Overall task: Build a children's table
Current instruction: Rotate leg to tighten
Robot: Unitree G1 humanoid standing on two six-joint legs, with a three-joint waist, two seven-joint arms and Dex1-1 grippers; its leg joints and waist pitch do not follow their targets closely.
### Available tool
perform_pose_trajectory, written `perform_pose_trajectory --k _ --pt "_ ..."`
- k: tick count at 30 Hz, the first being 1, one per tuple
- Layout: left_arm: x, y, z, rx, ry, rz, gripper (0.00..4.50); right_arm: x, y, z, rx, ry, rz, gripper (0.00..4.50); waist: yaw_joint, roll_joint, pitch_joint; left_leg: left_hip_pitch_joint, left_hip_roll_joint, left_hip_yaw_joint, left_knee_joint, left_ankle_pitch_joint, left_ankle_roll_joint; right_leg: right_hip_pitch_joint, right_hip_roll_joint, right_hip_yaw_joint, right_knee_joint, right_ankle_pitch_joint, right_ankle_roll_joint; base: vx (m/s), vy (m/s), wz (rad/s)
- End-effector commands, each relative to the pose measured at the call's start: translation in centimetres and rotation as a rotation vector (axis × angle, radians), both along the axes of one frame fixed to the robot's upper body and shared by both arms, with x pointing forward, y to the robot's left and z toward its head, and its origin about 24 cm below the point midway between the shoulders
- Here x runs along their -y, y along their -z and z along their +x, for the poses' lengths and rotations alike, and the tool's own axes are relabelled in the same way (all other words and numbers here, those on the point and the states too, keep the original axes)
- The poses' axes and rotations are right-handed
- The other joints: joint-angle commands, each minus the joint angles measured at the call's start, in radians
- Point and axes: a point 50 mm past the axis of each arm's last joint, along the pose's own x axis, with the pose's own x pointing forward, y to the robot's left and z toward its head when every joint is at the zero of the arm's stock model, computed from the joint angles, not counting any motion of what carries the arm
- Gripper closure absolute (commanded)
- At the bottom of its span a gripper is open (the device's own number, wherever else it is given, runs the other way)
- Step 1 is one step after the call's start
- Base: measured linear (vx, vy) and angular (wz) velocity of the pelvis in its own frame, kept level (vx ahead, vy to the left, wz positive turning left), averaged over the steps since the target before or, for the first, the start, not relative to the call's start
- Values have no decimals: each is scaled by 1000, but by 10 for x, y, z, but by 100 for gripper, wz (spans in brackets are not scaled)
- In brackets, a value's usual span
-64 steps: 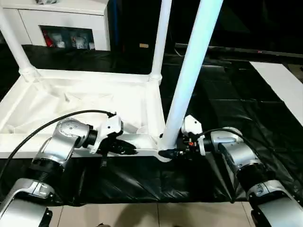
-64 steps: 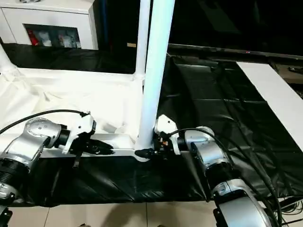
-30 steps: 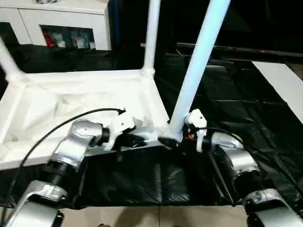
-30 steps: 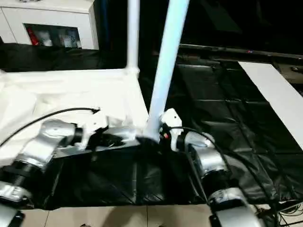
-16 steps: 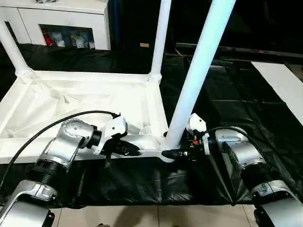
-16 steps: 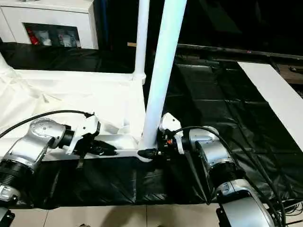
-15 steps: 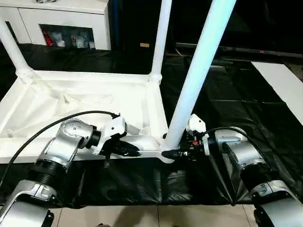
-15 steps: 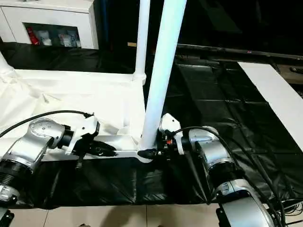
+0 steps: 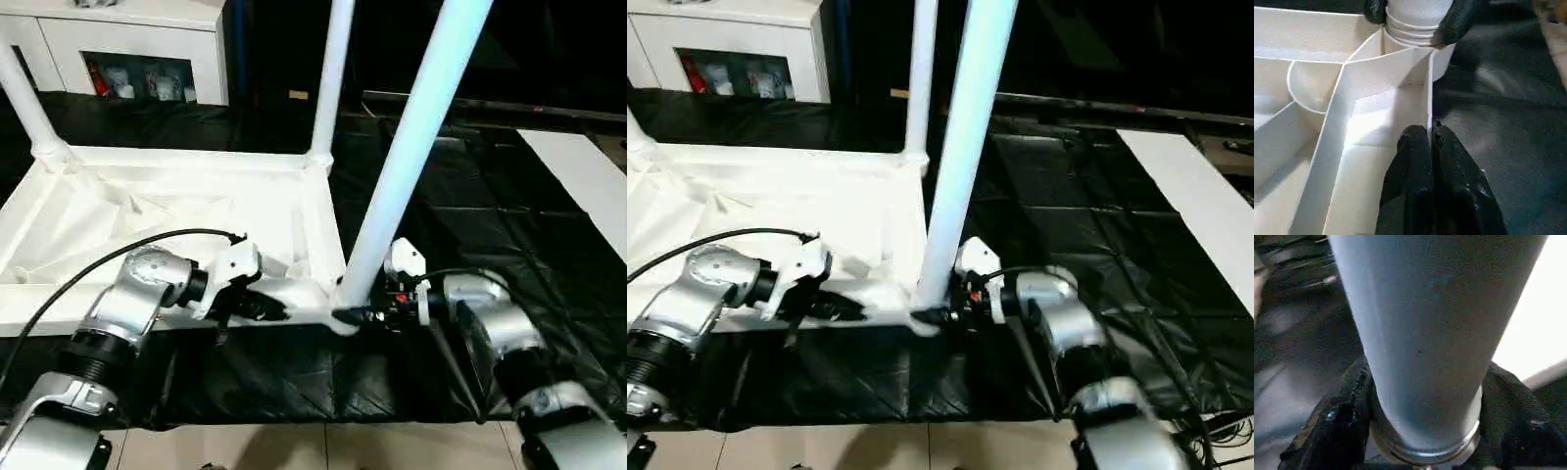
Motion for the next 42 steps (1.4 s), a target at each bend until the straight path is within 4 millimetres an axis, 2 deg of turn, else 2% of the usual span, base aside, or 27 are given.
perform_pose_trajectory --k 1,2,4,5,6,7,8,9,11,13,16,17,19,20,21,23,25,26,33,37,42 --pt "40 5 1 27 -42 -63 450 -33 13 -3 -47 154 18 181 -2 17 -39 7 -2 4 -73 -278 -19 35 -70 46 -100 -396 -147 0 0 0" --pt "44 5 0 29 -50 -71 450 -37 14 -3 -54 181 25 181 -7 10 -39 4 -6 2 -75 -294 -25 38 -69 45 -105 -444 -123 0 0 0" --pt "55 6 0 44 -74 -82 450 -49 16 -3 -60 247 36 181 -10 13 -39 3 -6 -1 -77 -304 -24 36 -69 44 -109 -469 -108 0 0 0" --pt "58 6 0 47 -80 -87 450 -53 16 -2 -58 264 37 181 -13 13 -38 6 -7 -1 -75 -318 -21 31 -68 43 -115 -493 -96 0 0 0" --pt "69 6 0 53 -101 -108 450 -66 14 0 -45 324 38 181 -14 15 -40 9 -8 0 -73 -324 -17 27 -69 46 -117 -496 -93 0 0 0" --pt "69 6 0 53 -101 -108 450 -66 14 0 -45 324 38 181 -17 14 -38 7 -8 -1 -75 -323 -17 25 -68 46 -118 -496 -92 0 0 0" --pt "76 6 -2 54 -95 -116 450 -78 8 1 -34 337 66 181 -17 16 -39 6 -11 -2 -75 -330 -15 26 -67 43 -119 -508 -83 0 0 0" --pt "77 6 -2 54 -94 -116 450 -79 8 2 -30 337 70 181 -20 15 -40 6 -11 -2 -75 -335 -11 25 -66 43 -120 -508 -79 0 0 0" --pt "81 7 -5 45 -72 -112 450 -85 -2 3 18 326 123 125 -21 17 -41 5 -11 -1 -74 -334 -5 24 -65 45 -120 -488 -81 0 0 0" --pt "82 7 -6 44 -72 -112 450 -83 -5 5 19 333 139 111 -22 17 -43 0 -9 0 -76 -312 1 29 -63 47 -113 -426 -96 0 0 0" --pt "74 8 -6 42 -70 -93 450 -69 -9 8 20 295 153 78 -22 18 -46 -4 -8 3 -76 -283 7 34 -61 48 -103 -338 -124 0 0 0" --pt "66 8 -5 35 -63 -78 450 -54 -10 8 34 220 125 65 -21 17 -48 -7 -8 5 -73 -256 19 39 -59 48 -98 -282 -142 0 0 0" --pt "61 8 -5 36 -62 -67 450 -45 -9 7 42 183 95 58 -18 17 -50 -7 -6 7 -70 -234 29 42 -59 49 -95 -239 -157 0 0 0" --pt "57 7 -5 31 -56 -61 450 -37 -9 8 51 153 67 45 -16 15 -51 -10 -8 10 -67 -194 40 44 -61 51 -90 -186 -177 0 0 0" --pt "56 7 -5 31 -55 -60 450 -36 -9 8 51 149 64 45 -16 15 -51 -10 -8 10 -67 -194 40 44 -61 51 -90 -186 -177 0 0 0" --pt "45 5 -5 19 -32 -52 450 -16 -10 8 67 68 0 45 -13 14 -52 -10 -7 11 -65 -168 49 48 -60 49 -85 -148 -194 0 0 0" --pt "39 3 -6 13 -12 -51 450 -7 -12 9 71 23 -25 45 -11 14 -52 -12 -9 11 -64 -164 55 50 -60 48 -84 -147 -201 0 0 0" --pt "31 2 -7 -5 10 -52 450 4 -14 8 66 -49 -59 45 -10 12 -51 -12 -8 12 -63 -165 62 50 -62 48 -84 -156 -202 0 0 0" --pt "16 0 -13 -48 115 -30 450 18 -18 5 26 -191 -96 45 -5 14 -54 -6 -4 12 -62 -134 73 50 -61 47 -75 -83 -234 0 0 0" --pt "7 -1 -14 -59 150 -6 450 21 -19 5 -4 -251 -112 78 -1 12 -56 -7 -3 14 -60 -117 77 52 -61 46 -67 -47 -252 0 0 0" --pt "1 -3 -14 -71 179 11 450 19 -19 7 -5 -279 -132 121 4 12 -54 -6 -1 14 -61 -134 54 51 -64 46 -69 -91 -240 0 0 0"
